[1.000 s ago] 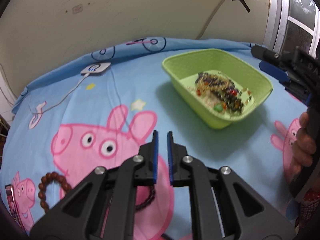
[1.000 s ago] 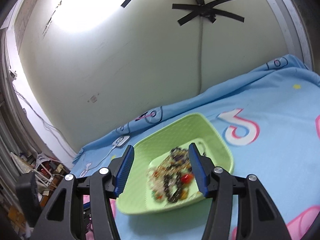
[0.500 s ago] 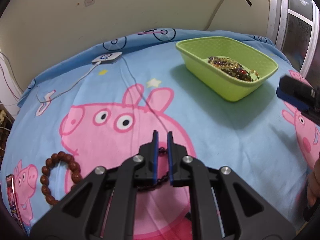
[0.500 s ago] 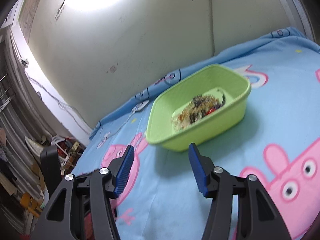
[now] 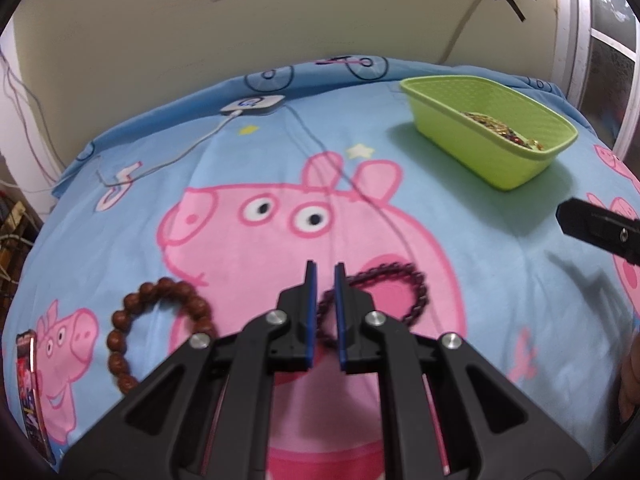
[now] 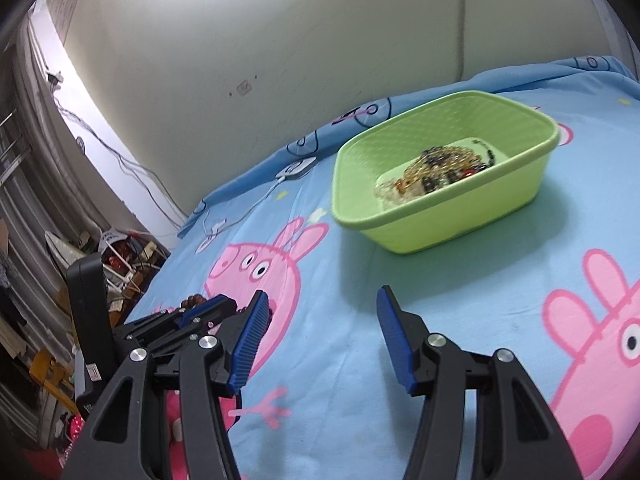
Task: Organize jewelry
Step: 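Move the left tool to the dark purple bead bracelet and grip it, then lift the purple bracelet with the left tool while the right tool holds it, drop into basket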
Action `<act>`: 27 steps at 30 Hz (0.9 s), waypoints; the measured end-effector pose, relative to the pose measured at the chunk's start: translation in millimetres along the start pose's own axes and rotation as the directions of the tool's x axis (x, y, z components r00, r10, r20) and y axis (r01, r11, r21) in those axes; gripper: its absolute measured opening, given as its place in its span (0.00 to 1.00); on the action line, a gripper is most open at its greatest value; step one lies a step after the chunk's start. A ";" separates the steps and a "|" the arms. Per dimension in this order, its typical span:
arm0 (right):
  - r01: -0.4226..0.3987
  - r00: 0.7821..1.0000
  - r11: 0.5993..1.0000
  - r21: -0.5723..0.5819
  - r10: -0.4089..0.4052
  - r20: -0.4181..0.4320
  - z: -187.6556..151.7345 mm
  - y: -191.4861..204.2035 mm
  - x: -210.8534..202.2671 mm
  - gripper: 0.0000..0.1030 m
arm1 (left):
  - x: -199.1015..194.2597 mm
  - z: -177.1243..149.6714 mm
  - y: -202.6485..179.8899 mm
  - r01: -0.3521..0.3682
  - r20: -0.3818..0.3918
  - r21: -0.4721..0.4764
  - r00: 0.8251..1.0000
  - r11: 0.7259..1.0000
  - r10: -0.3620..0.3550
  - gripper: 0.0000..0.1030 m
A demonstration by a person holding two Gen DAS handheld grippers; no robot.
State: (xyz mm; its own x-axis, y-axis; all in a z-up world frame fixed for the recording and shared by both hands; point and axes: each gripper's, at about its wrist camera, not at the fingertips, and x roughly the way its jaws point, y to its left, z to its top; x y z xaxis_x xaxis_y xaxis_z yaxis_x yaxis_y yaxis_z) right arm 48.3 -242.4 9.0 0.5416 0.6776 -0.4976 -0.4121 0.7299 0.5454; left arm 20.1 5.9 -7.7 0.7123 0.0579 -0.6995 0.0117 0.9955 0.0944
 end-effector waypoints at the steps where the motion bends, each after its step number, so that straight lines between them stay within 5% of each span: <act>1: 0.000 1.000 1.000 -0.007 0.000 -0.009 -0.8 3.2 2.7 0.37 | -0.7 -1.1 3.4 -0.002 0.000 -0.006 1.000 1.000 0.002 0.07; 6: 0.002 0.999 0.998 -0.057 -0.005 -0.048 -2.5 19.1 14.8 0.32 | -5.1 -7.6 34.6 0.025 -0.008 -0.073 1.000 0.997 -0.026 0.07; 10: 0.014 0.991 0.989 -0.149 -0.034 -0.133 -4.1 39.2 37.6 0.17 | -8.6 -10.3 49.9 0.122 -0.019 -0.113 0.992 0.986 -0.125 0.07; 14: 0.035 0.980 0.969 -0.247 -0.081 -0.180 -3.6 58.0 62.1 0.08 | -4.7 -7.5 42.4 0.202 -0.047 -0.100 0.977 0.974 -0.207 0.07; 19: 0.046 0.971 0.947 -0.318 -0.116 -0.207 -1.0 71.0 81.6 0.06 | 9.3 -3.8 22.9 0.208 -0.095 -0.058 0.973 0.976 -0.213 0.08; 25: 0.046 0.956 0.925 -0.376 -0.150 -0.251 0.3 75.8 98.1 0.05 | 9.0 -6.0 21.1 0.194 -0.092 -0.051 0.976 0.980 -0.198 0.19; 27: 0.049 0.954 0.912 -0.408 -0.163 -0.251 -1.4 80.2 100.5 0.02 | 6.8 -6.9 26.0 0.172 -0.091 -0.073 0.980 0.982 -0.178 0.37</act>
State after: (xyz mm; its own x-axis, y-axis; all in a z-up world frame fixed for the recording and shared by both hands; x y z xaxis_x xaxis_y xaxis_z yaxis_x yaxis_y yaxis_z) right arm 68.7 -115.5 1.7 0.4004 0.5500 -0.7330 -0.6482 0.7354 0.1977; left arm 20.4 32.7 -14.9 0.6322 -0.1137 -0.7664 0.0827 0.9934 -0.0791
